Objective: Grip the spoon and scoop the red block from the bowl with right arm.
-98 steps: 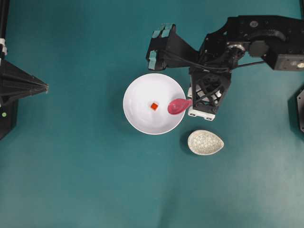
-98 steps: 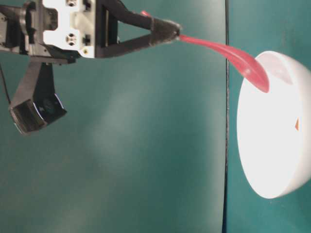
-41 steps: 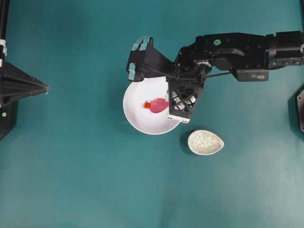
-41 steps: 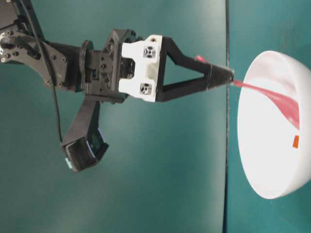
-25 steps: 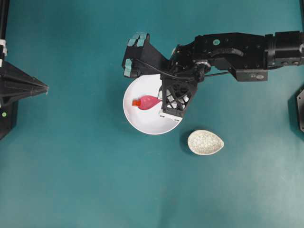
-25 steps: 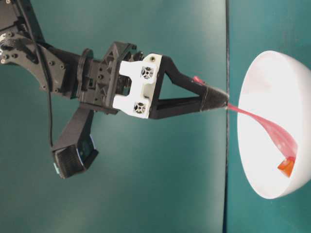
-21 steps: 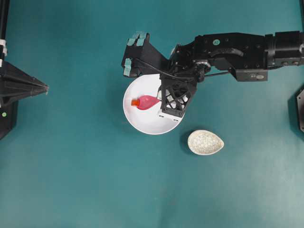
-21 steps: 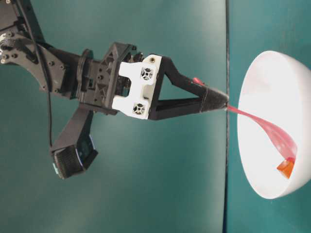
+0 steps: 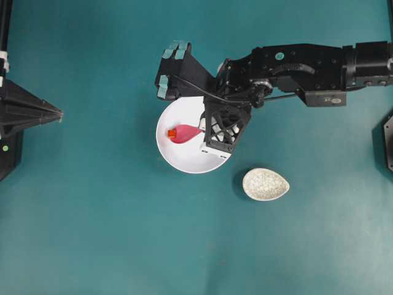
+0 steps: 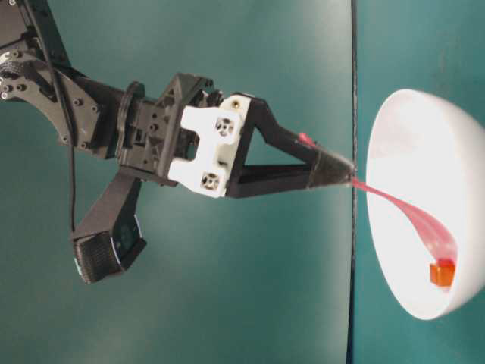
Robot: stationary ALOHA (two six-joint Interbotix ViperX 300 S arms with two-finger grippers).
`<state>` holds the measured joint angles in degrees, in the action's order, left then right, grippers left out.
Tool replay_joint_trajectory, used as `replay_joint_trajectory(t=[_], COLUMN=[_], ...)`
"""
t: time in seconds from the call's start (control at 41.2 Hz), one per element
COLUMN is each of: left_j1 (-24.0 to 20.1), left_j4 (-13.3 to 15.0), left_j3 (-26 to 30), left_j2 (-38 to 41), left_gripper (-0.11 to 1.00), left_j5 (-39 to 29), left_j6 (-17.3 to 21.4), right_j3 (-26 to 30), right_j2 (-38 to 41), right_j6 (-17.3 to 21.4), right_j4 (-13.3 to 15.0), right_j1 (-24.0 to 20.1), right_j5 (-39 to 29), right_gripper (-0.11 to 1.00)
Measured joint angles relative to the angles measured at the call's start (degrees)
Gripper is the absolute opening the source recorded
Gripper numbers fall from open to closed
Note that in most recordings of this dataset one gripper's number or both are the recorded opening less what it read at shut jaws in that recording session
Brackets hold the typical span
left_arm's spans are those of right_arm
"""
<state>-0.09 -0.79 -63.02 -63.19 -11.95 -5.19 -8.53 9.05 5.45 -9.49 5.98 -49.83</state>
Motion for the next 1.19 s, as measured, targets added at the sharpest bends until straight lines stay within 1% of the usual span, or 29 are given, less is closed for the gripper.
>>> replay_joint_trajectory(t=[0.243, 0.558, 0.85, 1.019, 1.189], left_j1=[0.0, 0.0, 0.0, 0.0, 0.0], left_j4=[0.0, 0.0, 0.0, 0.0, 0.0], left_j3=[0.1, 0.1, 0.0, 0.0, 0.0], left_j2=[0.0, 0.0, 0.0, 0.0, 0.0], left_gripper=[0.00, 0.00, 0.00, 0.00, 0.00], left_j5=[0.0, 0.0, 0.0, 0.0, 0.1], left_j6=[0.0, 0.0, 0.0, 0.0, 0.0], right_j3=[0.0, 0.0, -0.4, -1.8, -5.4], right_j2=[-0.7, -2.6, -5.0, -7.0, -10.2], right_j6=[0.2, 3.1, 3.7, 4.0, 5.3], right_j4=[-0.1, -0.1, -0.1, -0.2, -0.3], right_j1=[0.0, 0.0, 0.0, 0.1, 0.0], right_j5=[0.4, 0.5, 0.5, 0.5, 1.7], right_gripper=[0.25, 0.24, 0.25, 0.24, 0.25])
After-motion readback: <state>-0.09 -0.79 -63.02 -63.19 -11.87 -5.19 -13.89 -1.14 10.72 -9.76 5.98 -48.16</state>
